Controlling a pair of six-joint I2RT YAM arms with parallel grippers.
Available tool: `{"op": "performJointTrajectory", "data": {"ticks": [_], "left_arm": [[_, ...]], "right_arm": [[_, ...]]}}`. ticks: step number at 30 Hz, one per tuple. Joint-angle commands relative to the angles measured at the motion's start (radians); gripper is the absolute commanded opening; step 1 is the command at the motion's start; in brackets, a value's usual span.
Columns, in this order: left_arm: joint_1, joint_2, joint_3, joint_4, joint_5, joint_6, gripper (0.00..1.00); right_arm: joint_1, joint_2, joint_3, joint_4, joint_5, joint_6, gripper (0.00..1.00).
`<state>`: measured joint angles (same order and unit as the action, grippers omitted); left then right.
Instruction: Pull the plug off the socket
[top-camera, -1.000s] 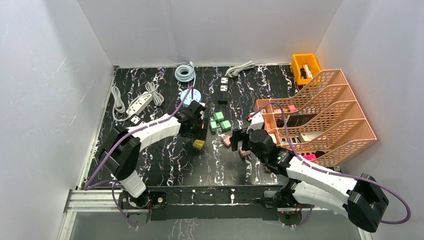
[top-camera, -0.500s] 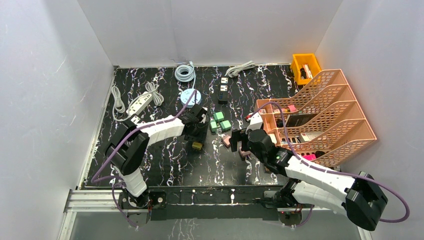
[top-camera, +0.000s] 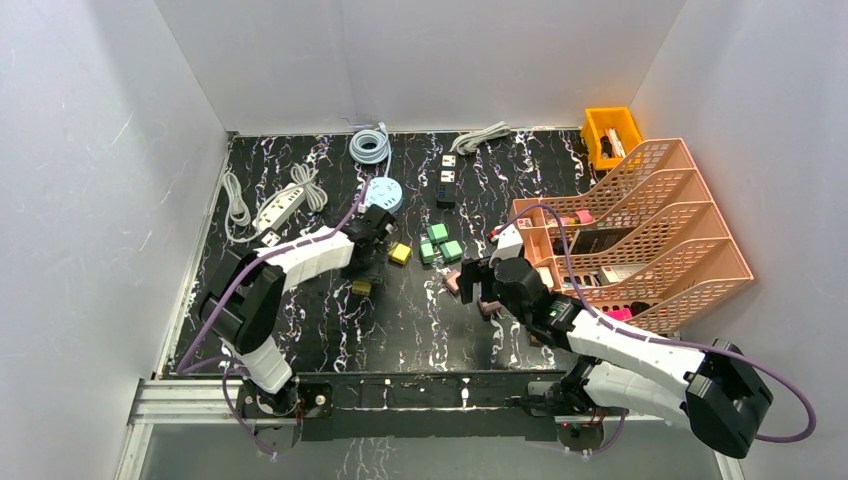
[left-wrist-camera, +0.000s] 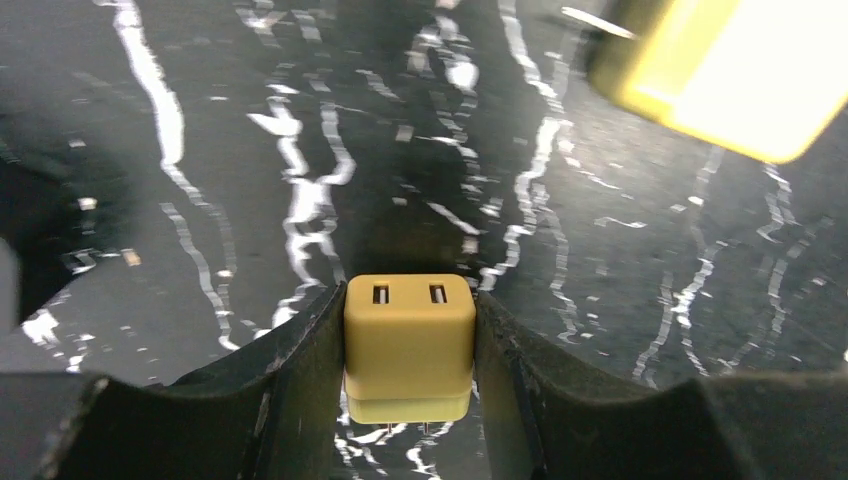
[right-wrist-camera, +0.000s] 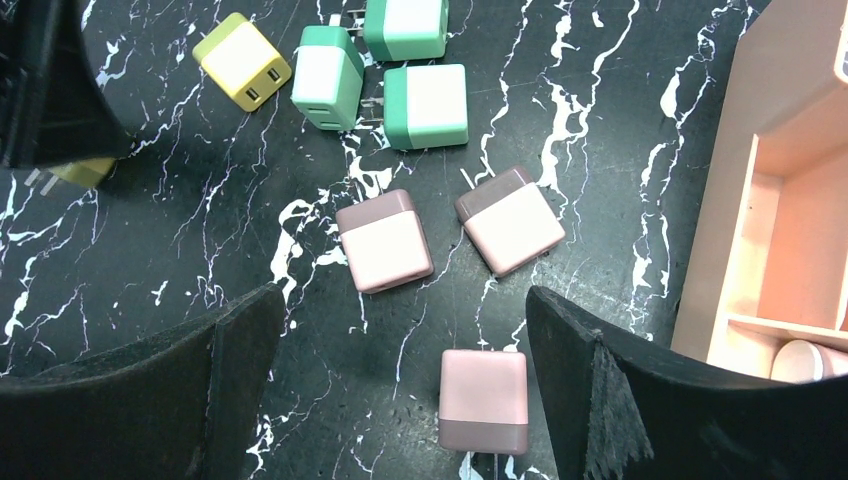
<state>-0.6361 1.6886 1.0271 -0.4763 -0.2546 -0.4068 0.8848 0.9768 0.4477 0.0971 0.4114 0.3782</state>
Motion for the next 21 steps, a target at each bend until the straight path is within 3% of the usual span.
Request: {"op": "performJointTrajectory", "data": {"ticks": [1, 8, 10, 13, 21], "left_arm": [[0.084, -0.088, 0.0, -0.083, -0.048, 0.029, 0.37], [0.151, -0.062, 0.011, -0.097, 0.056, 0.063, 0.4], [0.158, -0.055, 0.011, -0.105, 0.076, 0.062, 0.47], [0.164, -0.056, 0.062, -0.129, 0.041, 0.073, 0.75], [0.163, -0.045, 0.212, -0.122, 0.176, 0.285, 0.83]], "right_arm": [[-0.007, 0.011, 0.016, 0.075, -0.015, -0.013, 0.99], [-0.01, 0.002, 0.005, 0.082, -0.017, -0.021, 0.98], [-0.011, 0.006, 0.005, 0.083, -0.018, -0.023, 0.98], [-0.013, 0.023, 0.012, 0.094, -0.042, -0.026, 0.98], [-0.014, 0.0, 0.011, 0.098, -0.061, -0.039, 0.98]]}}
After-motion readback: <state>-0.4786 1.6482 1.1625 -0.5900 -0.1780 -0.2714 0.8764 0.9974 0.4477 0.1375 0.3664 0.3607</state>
